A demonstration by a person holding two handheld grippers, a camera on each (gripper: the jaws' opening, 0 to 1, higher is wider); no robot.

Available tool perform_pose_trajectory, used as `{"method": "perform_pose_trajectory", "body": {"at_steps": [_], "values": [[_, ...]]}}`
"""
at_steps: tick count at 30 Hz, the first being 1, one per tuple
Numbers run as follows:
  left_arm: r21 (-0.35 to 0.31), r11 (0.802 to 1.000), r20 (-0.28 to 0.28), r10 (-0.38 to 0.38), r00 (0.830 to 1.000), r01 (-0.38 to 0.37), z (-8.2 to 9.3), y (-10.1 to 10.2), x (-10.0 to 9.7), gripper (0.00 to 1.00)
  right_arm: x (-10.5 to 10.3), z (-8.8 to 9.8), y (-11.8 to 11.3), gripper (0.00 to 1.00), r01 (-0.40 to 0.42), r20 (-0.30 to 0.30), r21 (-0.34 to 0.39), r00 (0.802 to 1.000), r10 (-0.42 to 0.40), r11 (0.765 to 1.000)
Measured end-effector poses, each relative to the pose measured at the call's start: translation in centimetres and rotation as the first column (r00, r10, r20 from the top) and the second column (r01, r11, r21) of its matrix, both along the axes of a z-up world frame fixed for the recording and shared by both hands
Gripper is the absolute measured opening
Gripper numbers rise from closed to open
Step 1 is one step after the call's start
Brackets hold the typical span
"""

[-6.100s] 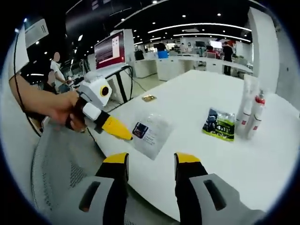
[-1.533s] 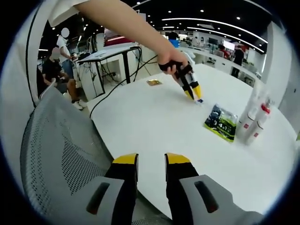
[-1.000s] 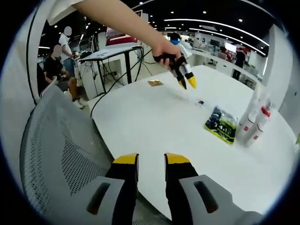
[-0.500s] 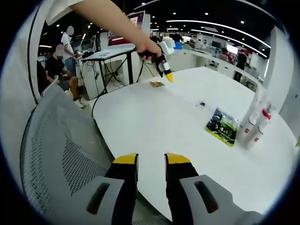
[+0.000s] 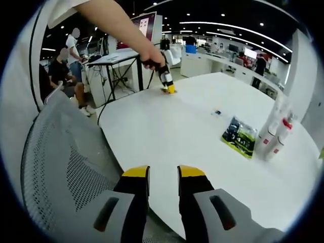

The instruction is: Arrange the skincare products in the storage area until every visible bottle or jar stands upright without overlapping.

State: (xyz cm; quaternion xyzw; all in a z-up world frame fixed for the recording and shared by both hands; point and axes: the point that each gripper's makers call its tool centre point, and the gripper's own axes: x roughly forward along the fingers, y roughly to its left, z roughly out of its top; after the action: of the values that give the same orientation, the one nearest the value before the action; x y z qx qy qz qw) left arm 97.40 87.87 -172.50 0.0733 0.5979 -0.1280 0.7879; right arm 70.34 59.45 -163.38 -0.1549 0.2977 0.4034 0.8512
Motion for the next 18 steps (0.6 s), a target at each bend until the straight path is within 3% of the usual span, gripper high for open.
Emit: {"method": "perform_pose_trajectory", "body": {"at_steps": [1, 6, 10, 18], "values": [[0.026, 0.999, 0.013, -0.027, 1.000, 0.027, -0.1, 0.1, 0.3, 0.63, 0.0, 0.0, 0.0, 0.20, -0.001, -0.002, -0.005, 1.000, 0.001, 1.000], [0.004, 1.000, 0.030, -0.031, 0.999, 0.031, -0.1, -0.1, 0.6, 0.59, 0.1, 0.0, -0.2, 0.19, 0.007, 0.002, -0.007, 1.000, -0.007, 1.000], [-0.004, 0.999, 0.042, -0.052, 0.998, 0.052, 0.2, -0.4, 0.2, 0.41, 0.1, 0.2, -0.2, 0.19, 0.005, 0.012, -0.004, 1.000, -0.005, 1.000], [-0.003, 0.997, 0.055, -0.076, 0.996, 0.076, 0.3, -1.6, -1.4, 0.40, 0.1, 0.3, -0.1, 0.19, 0.000, 0.021, -0.003, 1.000, 0.001, 1.000]]}}
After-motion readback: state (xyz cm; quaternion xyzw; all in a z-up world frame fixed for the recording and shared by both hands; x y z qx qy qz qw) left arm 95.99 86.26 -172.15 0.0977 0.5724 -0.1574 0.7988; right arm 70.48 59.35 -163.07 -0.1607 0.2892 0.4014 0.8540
